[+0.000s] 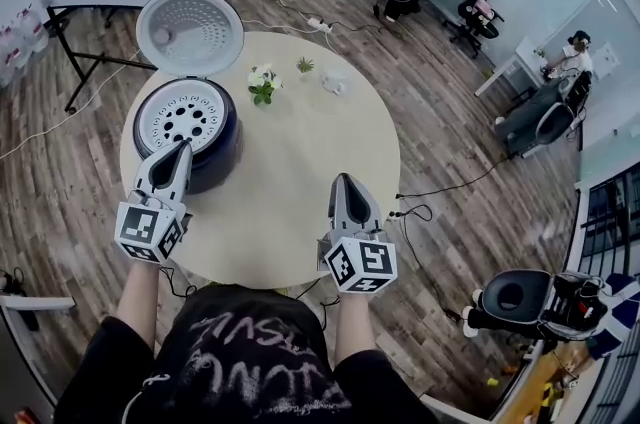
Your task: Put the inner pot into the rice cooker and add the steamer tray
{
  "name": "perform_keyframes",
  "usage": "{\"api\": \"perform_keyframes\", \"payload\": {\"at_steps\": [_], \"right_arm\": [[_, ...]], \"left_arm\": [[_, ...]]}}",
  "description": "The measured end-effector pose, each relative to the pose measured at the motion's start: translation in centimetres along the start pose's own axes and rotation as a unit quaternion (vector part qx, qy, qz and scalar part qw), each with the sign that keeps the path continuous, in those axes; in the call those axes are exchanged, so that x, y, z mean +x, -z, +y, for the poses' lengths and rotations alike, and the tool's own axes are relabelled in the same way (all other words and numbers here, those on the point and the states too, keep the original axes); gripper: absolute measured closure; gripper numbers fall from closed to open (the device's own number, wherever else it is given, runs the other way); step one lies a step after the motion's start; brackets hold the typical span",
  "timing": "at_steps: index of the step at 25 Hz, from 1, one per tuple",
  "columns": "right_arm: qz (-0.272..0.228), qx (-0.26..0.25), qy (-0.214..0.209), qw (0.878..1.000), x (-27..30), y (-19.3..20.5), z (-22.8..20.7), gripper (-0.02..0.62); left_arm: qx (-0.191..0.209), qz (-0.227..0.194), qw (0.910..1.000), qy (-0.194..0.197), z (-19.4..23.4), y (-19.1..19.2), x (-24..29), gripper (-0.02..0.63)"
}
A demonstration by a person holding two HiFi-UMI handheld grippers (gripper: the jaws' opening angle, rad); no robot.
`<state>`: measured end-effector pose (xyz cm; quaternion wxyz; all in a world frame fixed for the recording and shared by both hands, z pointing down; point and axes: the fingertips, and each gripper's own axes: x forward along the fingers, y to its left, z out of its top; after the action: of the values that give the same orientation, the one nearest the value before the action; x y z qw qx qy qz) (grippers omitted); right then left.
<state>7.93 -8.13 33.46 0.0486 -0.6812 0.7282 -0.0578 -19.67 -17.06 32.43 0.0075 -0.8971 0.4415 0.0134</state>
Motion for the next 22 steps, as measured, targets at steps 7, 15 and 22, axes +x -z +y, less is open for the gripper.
{"api": "perform_keyframes", "payload": {"at_steps": [7,15,22], "right_arm": [[0.0,-0.024,0.013,1.0,-1.5,-0.3,-0.9,0.591],[-0.004,-0.027,0.03,0.999,-2.4,-0.8,-2.2,0.591],[0.009,-0.039,0.061,0.997,-3.0,-0.4,-3.6,0.594]], "left_arm": [[-0.008,-0.002,1.0,-0.003,-0.5,0.2,-0.3,0.595],[0.003,-0.006,0.9999,-0.008,-0.8,-0.2,-0.4,0.595],[0.001,0.004,0.9999,-0.014,-0.9,0.4,-0.5,0.595]]}}
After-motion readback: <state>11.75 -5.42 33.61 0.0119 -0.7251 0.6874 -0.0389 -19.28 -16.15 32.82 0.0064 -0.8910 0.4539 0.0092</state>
